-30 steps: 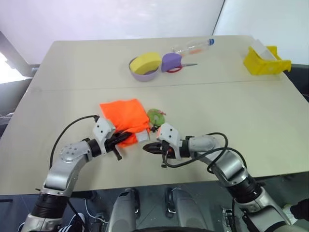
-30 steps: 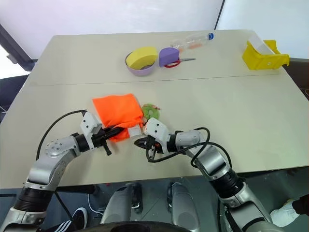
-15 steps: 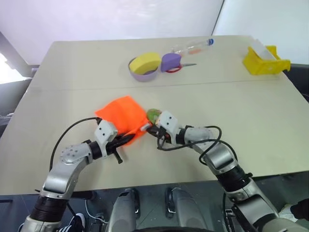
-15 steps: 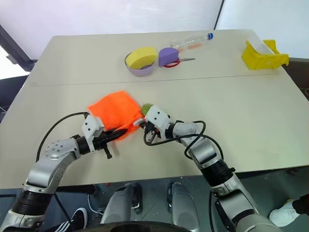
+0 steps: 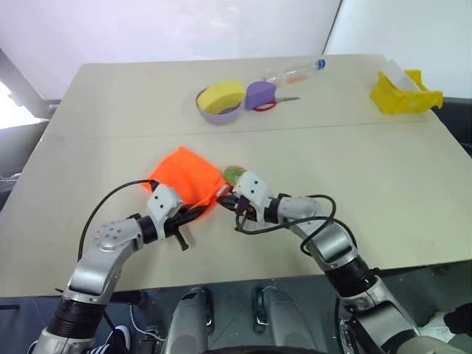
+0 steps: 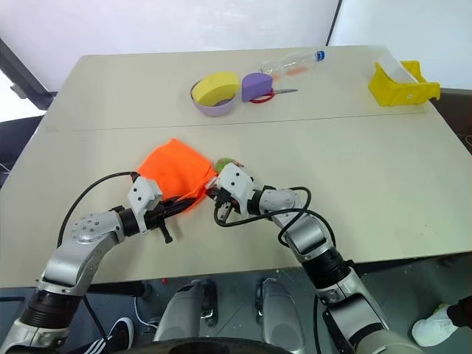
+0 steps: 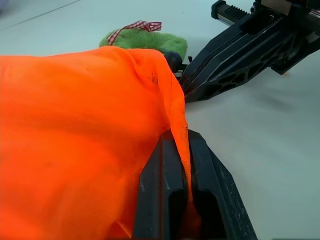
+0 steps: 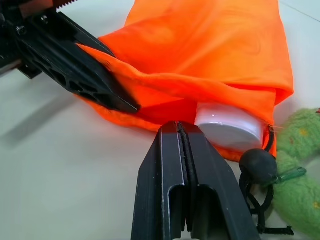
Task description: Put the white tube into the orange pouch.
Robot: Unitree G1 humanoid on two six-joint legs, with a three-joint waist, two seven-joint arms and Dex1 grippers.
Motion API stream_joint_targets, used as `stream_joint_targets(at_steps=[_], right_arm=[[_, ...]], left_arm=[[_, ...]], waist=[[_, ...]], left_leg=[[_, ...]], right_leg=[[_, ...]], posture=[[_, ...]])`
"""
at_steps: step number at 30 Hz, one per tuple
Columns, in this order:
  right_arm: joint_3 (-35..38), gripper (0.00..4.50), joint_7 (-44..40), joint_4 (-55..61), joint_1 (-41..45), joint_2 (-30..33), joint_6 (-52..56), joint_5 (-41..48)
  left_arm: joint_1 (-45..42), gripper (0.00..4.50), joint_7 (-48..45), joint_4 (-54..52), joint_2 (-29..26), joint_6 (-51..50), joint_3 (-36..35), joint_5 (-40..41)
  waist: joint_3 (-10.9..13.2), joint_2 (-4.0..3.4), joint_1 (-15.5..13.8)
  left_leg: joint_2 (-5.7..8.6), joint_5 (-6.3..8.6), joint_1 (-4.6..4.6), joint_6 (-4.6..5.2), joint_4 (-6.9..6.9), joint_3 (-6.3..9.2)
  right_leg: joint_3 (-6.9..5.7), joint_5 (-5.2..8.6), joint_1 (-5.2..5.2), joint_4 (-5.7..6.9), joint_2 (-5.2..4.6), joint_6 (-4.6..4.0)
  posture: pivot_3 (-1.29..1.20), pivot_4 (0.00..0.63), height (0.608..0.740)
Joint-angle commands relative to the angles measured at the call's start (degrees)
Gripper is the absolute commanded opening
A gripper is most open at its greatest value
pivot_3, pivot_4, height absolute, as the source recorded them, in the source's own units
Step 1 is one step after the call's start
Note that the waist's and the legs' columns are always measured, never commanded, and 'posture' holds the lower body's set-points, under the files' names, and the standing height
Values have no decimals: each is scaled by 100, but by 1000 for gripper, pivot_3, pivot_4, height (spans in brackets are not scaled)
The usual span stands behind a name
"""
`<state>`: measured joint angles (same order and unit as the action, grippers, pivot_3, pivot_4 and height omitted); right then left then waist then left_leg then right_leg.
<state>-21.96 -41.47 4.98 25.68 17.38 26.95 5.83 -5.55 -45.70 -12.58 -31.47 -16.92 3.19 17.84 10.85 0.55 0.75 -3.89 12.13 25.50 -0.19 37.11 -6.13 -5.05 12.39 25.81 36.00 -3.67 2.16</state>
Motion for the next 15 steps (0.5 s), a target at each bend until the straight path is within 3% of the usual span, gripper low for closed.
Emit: stream_joint_targets(at_steps=[1, 15], right_arm=[[86, 32, -314, 276, 18, 259, -164, 62], [1398, 32, -216, 165, 304, 375, 302, 868]], left_arm=[[-171, 0, 76, -140, 31, 69, -129, 26], [-25, 0, -191, 9, -177, 156, -199, 60]], waist=[[0, 0, -18], [0, 0, -5]], left_leg=[[0, 1, 0, -2, 0, 0], [2, -7, -1, 11, 0, -3]], right_leg=[[-1, 1, -1, 0, -1, 1], [1, -4, 2, 3, 4, -8]], posture=[[0, 150, 740], [0, 150, 740]])
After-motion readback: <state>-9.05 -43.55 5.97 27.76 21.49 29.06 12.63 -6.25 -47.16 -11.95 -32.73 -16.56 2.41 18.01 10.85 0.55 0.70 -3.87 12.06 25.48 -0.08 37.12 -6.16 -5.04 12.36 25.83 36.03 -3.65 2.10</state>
